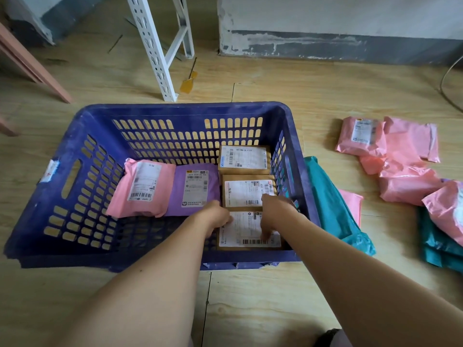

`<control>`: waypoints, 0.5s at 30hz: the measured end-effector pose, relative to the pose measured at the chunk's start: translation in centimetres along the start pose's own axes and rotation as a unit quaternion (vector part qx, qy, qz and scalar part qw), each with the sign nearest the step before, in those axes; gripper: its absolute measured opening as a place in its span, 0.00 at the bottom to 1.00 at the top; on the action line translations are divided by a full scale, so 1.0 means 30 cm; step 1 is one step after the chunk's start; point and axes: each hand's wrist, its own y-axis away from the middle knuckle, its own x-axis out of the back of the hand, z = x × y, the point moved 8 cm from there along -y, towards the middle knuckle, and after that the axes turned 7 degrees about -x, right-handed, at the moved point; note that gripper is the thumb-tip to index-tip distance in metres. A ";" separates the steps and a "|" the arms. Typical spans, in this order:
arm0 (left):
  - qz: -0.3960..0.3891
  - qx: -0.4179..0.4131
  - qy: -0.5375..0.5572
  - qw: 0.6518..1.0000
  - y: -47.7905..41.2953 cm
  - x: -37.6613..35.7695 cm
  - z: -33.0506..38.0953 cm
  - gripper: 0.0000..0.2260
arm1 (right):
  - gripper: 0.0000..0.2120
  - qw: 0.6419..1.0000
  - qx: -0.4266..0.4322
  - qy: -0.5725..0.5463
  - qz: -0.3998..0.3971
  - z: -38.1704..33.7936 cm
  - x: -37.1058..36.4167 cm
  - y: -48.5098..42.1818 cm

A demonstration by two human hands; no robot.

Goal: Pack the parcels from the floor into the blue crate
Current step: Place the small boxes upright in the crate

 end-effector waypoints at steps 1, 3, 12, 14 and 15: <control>-0.001 0.004 -0.006 1.000 0.001 -0.005 -0.001 0.19 | 0.28 1.000 -0.005 -0.008 0.014 0.001 -0.002 -0.002; -0.004 0.010 -0.010 1.000 -0.008 -0.005 -0.007 0.21 | 0.27 0.999 -0.007 -0.011 0.048 -0.005 0.011 0.001; -0.056 0.019 -0.114 0.992 -0.046 -0.016 -0.030 0.15 | 0.25 0.998 -0.006 -0.023 0.058 -0.007 -0.004 -0.026; -0.083 0.085 -0.133 0.984 -0.037 -0.029 -0.075 0.09 | 0.19 0.997 -0.004 -0.043 0.059 -0.002 -0.007 -0.038; -0.095 0.110 -0.139 0.980 -0.032 -0.034 -0.093 0.10 | 0.19 0.997 -0.004 -0.038 0.063 -0.001 -0.005 -0.040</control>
